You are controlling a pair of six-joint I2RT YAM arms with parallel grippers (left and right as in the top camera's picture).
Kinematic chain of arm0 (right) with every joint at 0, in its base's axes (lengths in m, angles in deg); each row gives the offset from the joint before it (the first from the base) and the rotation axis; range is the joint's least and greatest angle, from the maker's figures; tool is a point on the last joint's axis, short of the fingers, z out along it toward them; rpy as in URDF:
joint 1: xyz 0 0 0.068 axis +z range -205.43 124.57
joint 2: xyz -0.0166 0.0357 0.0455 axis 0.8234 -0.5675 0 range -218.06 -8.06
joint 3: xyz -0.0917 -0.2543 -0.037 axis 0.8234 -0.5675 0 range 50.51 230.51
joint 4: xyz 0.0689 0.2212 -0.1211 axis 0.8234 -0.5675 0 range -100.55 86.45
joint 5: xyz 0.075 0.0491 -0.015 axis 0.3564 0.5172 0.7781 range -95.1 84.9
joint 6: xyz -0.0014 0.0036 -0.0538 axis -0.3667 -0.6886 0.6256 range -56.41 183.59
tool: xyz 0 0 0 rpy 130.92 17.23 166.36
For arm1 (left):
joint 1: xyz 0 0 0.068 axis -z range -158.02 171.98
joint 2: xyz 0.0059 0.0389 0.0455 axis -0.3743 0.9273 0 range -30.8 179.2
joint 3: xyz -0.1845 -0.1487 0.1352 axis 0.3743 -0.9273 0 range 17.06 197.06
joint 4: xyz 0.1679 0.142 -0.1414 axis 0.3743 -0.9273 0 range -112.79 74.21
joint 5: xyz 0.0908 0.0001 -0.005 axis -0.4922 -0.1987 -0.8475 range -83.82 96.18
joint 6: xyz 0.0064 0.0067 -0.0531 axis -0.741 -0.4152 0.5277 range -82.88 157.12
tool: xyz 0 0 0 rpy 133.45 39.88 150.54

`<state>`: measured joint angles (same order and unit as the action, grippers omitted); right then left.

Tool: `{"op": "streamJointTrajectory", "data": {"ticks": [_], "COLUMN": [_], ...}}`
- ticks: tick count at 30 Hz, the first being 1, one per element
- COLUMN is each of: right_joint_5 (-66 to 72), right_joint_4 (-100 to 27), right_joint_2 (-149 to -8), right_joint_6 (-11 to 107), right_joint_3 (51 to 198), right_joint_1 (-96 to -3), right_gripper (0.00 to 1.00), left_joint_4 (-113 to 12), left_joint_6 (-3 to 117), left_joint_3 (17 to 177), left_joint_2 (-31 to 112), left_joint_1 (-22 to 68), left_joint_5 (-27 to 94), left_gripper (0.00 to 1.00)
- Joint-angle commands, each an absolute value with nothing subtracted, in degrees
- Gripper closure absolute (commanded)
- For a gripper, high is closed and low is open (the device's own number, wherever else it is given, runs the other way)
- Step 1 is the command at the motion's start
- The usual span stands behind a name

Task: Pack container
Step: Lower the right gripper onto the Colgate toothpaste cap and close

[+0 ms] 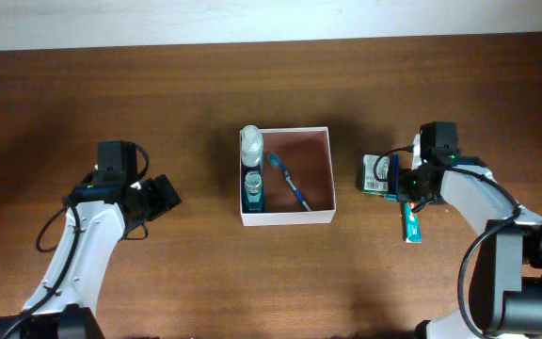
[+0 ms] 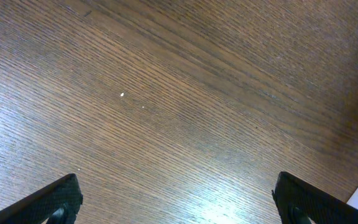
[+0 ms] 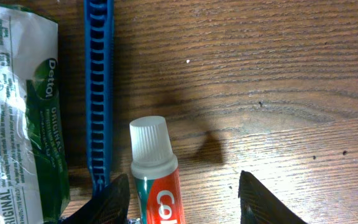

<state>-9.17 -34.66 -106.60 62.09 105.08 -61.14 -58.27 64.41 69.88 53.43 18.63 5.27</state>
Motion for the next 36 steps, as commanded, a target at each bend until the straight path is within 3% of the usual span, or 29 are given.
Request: {"op": "streamJointTrajectory", "data": {"ticks": [1, 6, 11, 22, 27, 36], "right_joint_5": [-8.6, -8.8, -8.8, -8.7, -8.5, -8.5], "right_joint_4": [-34.0, -32.8, -32.4, -32.2, -31.7, -31.8], "right_joint_2": [-106.9, -106.9, -106.9, -108.0, -110.8, -110.9], "right_joint_6": [61.9, 63.9, 64.3, 64.3, 64.3, 64.3], "right_joint_3": [104.7, 104.7, 104.7, 104.7, 104.7, 104.8], "right_joint_1": [-61.6, -61.6, -61.6, -61.6, -61.6, -61.6], "right_gripper": [0.51, 0.52, 0.62, 0.61, 0.54, 0.66], "left_joint_4": [-58.3, -58.3, -58.3, -58.3, -58.3, -58.3], "left_joint_6": [64.3, 64.3, 64.3, 64.3, 64.3, 64.3], "left_joint_3": [70.0, 70.0, 70.0, 70.0, 70.0, 70.0], "left_joint_2": [53.9, 53.9, 53.9, 53.9, 53.9, 53.9], "left_joint_1": [18.5, 18.5, 18.5, 18.5, 18.5, 18.5], "left_joint_5": [4.9, 4.9, 4.9, 4.9, 4.9, 4.9], "left_gripper": [0.00, 0.00, 0.00, 0.00, 0.00, 0.00]}}
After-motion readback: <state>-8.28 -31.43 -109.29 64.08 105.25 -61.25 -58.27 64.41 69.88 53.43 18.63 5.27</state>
